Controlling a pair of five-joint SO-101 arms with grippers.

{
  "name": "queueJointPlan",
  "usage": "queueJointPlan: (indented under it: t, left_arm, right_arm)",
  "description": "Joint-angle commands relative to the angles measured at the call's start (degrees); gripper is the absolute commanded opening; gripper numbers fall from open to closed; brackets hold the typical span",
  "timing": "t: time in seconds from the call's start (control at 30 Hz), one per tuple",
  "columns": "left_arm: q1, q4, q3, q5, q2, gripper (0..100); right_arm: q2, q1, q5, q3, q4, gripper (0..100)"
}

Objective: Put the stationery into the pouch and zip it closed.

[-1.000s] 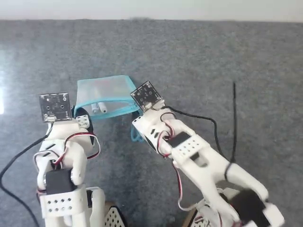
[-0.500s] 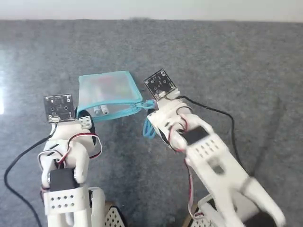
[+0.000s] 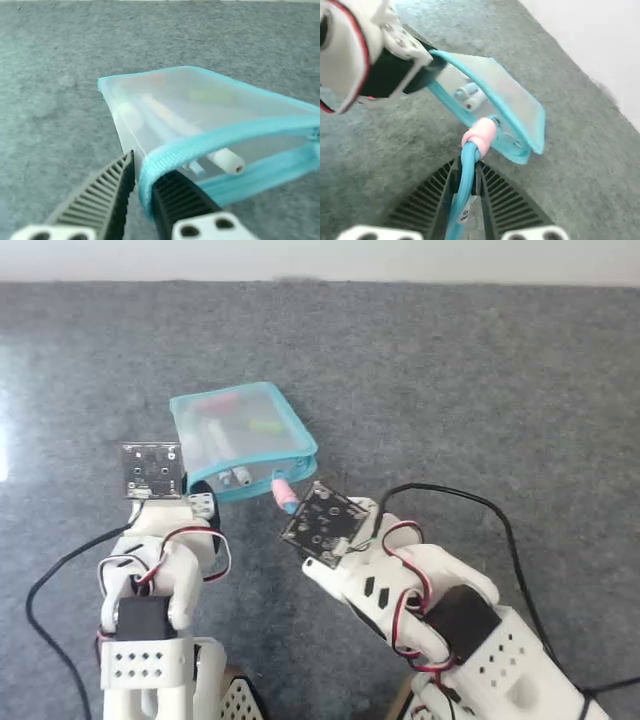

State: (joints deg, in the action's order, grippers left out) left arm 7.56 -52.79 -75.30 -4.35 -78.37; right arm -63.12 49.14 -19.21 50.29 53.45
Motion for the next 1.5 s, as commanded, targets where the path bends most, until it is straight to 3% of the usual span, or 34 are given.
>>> queueJointPlan:
  t: [0.0, 0.1, 0.2, 0.37, 0.47, 0.57, 0.7, 0.9, 1.03, 1.23, 1.47]
  left_arm:
    - [-1.6, 2.6, 0.3, -0.4, -0.7, 1]
    - [-1.3, 4.7, -1.3, -0.4, -0.7, 1]
    - [-1.3, 4.5, -1.7, -0.4, -0.7, 1]
    - [-1.3, 4.5, -1.7, -0.4, -0.7, 1]
    - [-1.3, 4.4, -1.8, -0.4, -0.7, 1]
    - [-1.3, 4.4, -1.8, -0.4, -0.7, 1]
    - [-1.3, 4.4, -1.8, -0.4, -0.7, 1]
    - [-1.3, 4.4, -2.2, -0.4, -0.7, 1]
    - [-1.3, 4.5, -2.2, -0.4, -0.7, 1]
    - [-1.3, 4.5, -2.2, -0.4, -0.9, 1]
    - [-1.3, 4.5, -2.2, -0.4, -1.0, 1]
  right_arm:
    - [1.1, 2.8, -2.2, -5.8, 2.8, 0.7]
    - [0.2, 2.1, -4.0, -10.4, 10.2, 0.7]
    - [0.1, -5.2, -4.0, -12.6, 18.3, 1.8]
    - [4.4, -16.7, -5.4, -9.6, 25.1, 19.8]
    - [8.7, -17.4, -11.4, -6.8, 27.7, 24.7]
    - [9.6, -17.0, -12.0, -6.4, 27.2, 24.8]
    - [8.7, -11.8, -6.4, -5.6, 18.2, 25.0]
    - [11.1, -5.4, 2.4, 6.8, -5.7, 25.2]
    - [15.4, -6.2, 6.6, 9.1, -12.2, 25.2]
    - [22.5, -6.8, 7.0, 9.1, -18.9, 24.8]
    - [31.0, -14.1, 7.1, 8.8, -25.5, 24.8]
